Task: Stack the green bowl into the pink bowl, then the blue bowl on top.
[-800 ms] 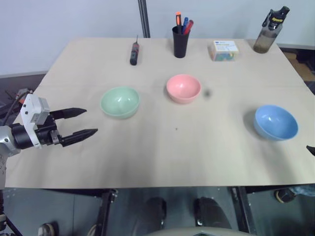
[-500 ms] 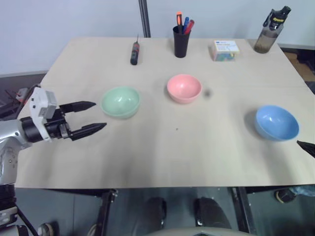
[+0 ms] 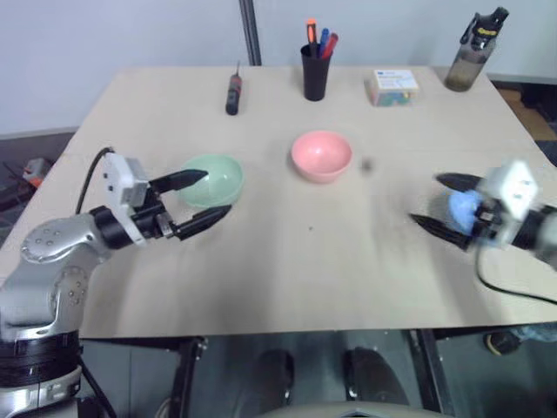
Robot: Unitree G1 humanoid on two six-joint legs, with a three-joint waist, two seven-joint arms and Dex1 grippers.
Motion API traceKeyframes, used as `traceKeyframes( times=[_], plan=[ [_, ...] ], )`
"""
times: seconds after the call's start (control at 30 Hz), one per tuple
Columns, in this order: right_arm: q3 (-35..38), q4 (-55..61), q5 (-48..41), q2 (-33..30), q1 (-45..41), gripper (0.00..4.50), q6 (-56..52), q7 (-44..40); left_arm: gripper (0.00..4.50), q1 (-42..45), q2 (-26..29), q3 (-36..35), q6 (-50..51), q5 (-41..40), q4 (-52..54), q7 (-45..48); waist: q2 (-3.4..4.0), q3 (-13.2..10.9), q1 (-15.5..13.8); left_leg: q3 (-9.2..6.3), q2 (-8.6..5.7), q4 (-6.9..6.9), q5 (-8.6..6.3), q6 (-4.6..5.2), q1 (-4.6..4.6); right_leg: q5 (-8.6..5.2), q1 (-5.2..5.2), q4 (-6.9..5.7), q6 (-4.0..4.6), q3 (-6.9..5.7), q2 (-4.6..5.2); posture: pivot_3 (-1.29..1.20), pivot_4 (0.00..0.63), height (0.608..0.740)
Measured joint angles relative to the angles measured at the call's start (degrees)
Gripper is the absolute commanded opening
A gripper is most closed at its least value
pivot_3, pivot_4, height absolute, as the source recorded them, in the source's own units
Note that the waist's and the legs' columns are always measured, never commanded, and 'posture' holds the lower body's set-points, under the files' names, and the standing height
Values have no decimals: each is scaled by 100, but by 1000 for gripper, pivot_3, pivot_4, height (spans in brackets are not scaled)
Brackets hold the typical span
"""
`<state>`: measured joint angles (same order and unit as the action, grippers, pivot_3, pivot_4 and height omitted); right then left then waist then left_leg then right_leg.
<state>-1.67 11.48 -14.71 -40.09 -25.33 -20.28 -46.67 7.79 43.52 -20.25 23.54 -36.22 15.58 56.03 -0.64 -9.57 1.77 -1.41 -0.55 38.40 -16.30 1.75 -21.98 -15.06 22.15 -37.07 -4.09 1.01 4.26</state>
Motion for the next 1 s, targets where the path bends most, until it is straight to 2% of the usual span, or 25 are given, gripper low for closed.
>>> traceKeyframes(
  times=[0.17,0.33,0.43,0.47,0.6,0.7,0.73,0.87,1.0],
  plan=[
    [-1244,-2063,1055,1037,-1663,4433,1320,-98,4500,-476,-25,-197,125,-117,374,-192,-6,3,-2,-5,-5,7,10,-16,-110,0,123,-39,2,-2,0,0,150,740],
    [-1749,-4193,1795,1838,-2739,4433,2532,12,4500,-833,38,-479,295,-295,658,-302,-5,2,58,-5,-14,8,12,-19,-130,-1,144,-44,2,-5,9,0,150,740],
    [-1884,-5176,2084,2079,-3045,3660,3101,7,4500,-1056,69,-752,425,-578,924,-326,-5,2,52,-8,-14,9,14,-21,-129,-1,144,-47,3,-7,9,0,150,740],
    [-1923,-5670,2192,2186,-3206,3186,3330,-7,4500,-1161,77,-962,475,-753,1059,-325,-4,2,62,-7,-14,11,15,-24,-128,-1,144,-52,3,-6,8,0,150,740],
    [-1960,-6274,2384,2259,-3443,1633,3723,-15,4500,-1311,96,-1150,500,-914,1225,-355,-2,1,72,-4,-14,11,21,-33,-119,-1,143,-63,4,0,5,0,150,740],
    [-1966,-6644,2524,2283,-3614,233,4029,-20,4500,-1408,93,-1172,516,-988,1319,-419,-2,1,72,-2,-12,10,25,-39,-108,-2,141,-78,5,6,1,0,150,740],
    [-1966,-6677,2545,2295,-3628,100,4087,-21,4500,-1429,92,-1174,515,-1008,1321,-442,-2,1,73,-1,-11,10,26,-41,-105,-2,140,-81,6,8,-1,0,150,740],
    [-1967,-6798,2581,2320,-3645,100,4217,-170,4500,-1466,80,-1173,515,-1014,1322,-519,-1,0,74,2,-3,10,28,-45,-100,-2,139,-89,9,13,-8,0,150,740],
    [-1897,-5483,2121,2104,-3224,100,3776,-1128,4500,-1372,77,-1095,504,-1012,1317,-570,-1,0,54,-3,-2,9,28,-45,-104,-2,140,-87,9,9,-6,0,150,740]
  ],
)
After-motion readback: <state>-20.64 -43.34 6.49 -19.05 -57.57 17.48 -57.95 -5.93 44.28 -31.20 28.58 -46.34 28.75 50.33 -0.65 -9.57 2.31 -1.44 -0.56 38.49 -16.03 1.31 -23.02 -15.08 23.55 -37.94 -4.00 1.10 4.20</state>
